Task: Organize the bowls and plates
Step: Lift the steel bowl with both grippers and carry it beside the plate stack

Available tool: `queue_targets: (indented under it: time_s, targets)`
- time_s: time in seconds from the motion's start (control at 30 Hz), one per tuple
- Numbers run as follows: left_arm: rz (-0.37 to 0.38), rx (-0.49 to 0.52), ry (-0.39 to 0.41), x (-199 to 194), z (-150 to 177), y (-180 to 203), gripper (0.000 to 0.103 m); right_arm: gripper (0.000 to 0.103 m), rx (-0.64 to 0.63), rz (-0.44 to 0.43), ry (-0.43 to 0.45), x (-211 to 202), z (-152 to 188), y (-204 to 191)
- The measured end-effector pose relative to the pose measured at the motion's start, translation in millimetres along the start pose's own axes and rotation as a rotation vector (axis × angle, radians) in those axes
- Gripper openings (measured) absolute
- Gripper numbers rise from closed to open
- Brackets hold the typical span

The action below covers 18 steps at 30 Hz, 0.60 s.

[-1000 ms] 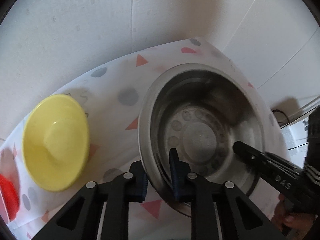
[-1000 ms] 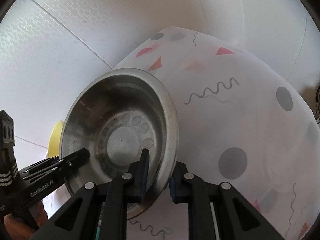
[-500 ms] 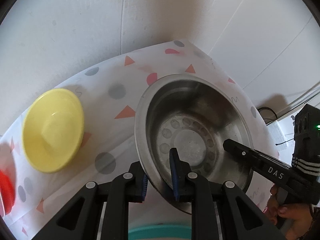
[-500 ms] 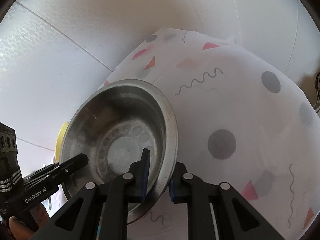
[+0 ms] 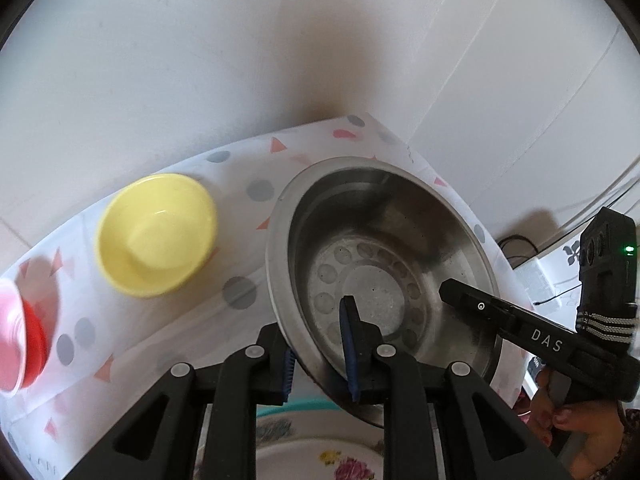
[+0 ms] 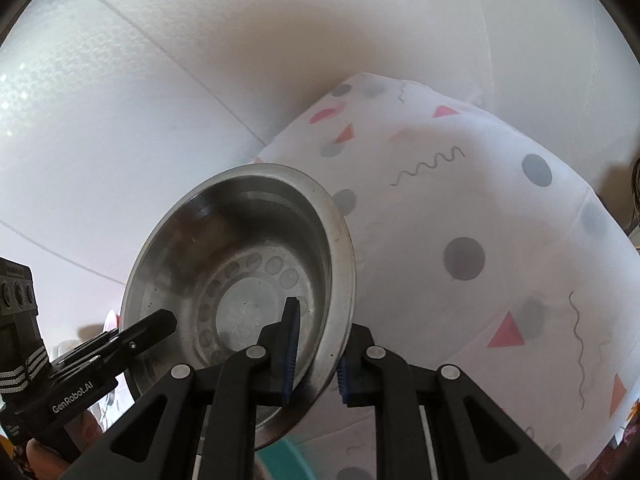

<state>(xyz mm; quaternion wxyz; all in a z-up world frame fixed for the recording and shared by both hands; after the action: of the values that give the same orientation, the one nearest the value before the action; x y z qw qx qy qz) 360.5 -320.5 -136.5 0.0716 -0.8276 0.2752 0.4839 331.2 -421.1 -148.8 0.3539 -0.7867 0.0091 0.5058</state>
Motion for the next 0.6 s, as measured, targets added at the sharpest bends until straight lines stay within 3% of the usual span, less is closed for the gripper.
queue_targets:
  time_s: [0.27,0.6]
  targets:
    - [-0.022,-0.062,0.060,-40.8,30.5,-25.3,0.022,0.015,-0.082,-0.045,-0.002,-2.9,19.8,-42.4]
    - [-0.094,-0.189,0.110,-101.1,104.8,-79.8,0.023,0.015,-0.220,-0.102,-0.073,8.6,95.4,-118.3]
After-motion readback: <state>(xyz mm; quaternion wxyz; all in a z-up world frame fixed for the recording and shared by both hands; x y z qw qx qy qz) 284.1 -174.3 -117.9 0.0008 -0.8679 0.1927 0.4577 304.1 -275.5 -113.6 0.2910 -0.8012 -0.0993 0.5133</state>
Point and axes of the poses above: each gripper's, at about its wrist camera, not at the fingertips, and x roughly the way its jaws point, y to its right, z to its underside, the point moved 6 cm from there along x, roughly the way its jaws point, and after that the axes turned 14 degrees about x, right-handed, at the moved point
